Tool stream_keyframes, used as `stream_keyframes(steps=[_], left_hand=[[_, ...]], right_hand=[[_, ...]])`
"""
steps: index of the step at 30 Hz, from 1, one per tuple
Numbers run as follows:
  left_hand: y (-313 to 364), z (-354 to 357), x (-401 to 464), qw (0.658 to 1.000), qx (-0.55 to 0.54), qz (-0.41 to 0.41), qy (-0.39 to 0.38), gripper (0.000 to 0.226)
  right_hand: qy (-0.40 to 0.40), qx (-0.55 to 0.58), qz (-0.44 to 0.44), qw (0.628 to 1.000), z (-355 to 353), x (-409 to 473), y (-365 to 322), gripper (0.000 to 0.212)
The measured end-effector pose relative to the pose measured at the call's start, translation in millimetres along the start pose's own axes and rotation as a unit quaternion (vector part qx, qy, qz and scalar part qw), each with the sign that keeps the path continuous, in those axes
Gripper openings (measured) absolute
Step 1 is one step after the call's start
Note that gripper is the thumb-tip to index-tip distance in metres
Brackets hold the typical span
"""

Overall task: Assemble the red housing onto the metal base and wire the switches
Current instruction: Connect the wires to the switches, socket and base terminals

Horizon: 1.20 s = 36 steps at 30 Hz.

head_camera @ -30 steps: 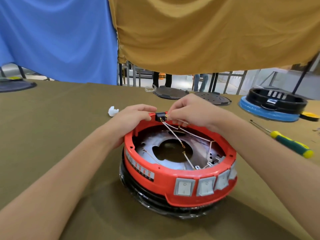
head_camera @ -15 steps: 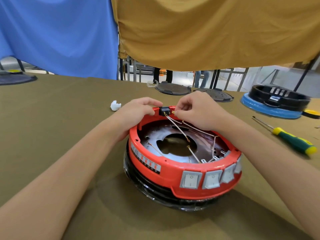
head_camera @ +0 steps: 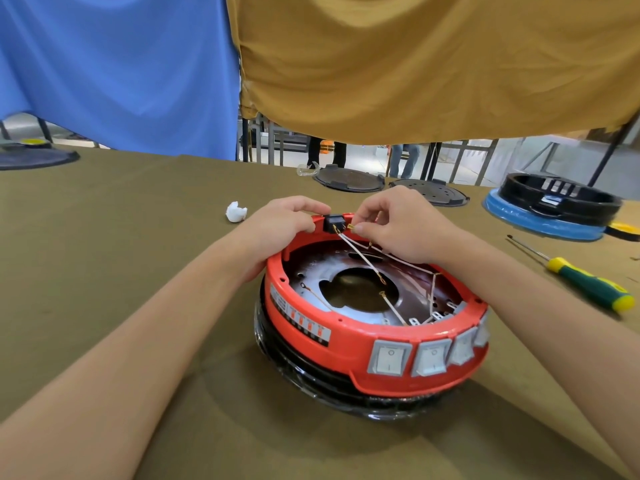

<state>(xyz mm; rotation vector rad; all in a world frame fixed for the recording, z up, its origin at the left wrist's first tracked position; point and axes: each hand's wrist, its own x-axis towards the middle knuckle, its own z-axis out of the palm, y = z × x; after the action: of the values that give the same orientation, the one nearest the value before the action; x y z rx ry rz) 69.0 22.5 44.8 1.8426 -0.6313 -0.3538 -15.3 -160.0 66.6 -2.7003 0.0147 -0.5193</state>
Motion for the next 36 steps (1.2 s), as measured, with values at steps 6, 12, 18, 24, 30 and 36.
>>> stream_keyframes(steps=[6,12,18,24,30,36], left_hand=[[1,1,-1,1.0,0.008,0.003,0.001,0.038],[2,1,-1,1.0,0.006,0.004,0.005,0.039],[2,1,-2,1.0,0.002,0.004,0.003,0.039],[2,2,-2,1.0,0.005,0.006,0.004,0.039],[2,2,-1,1.0,0.0,0.003,-0.004,0.039],[2,1,-2,1.0,0.003,0.002,-0.006,0.039]], right_hand=[[-0.003,0.0,0.012,1.0,1,0,-3,0.015],[-0.002,-0.007,0.011,1.0,3,0,-6,0.016],[0.001,0.002,0.015,1.0,3,0,-8,0.017],[0.002,-0.008,0.01,1.0,3,0,-10,0.016],[0.013,-0.015,0.003,1.0,5,-1,-11,0.016],[0.013,0.003,0.016,1.0,5,-1,-11,0.021]])
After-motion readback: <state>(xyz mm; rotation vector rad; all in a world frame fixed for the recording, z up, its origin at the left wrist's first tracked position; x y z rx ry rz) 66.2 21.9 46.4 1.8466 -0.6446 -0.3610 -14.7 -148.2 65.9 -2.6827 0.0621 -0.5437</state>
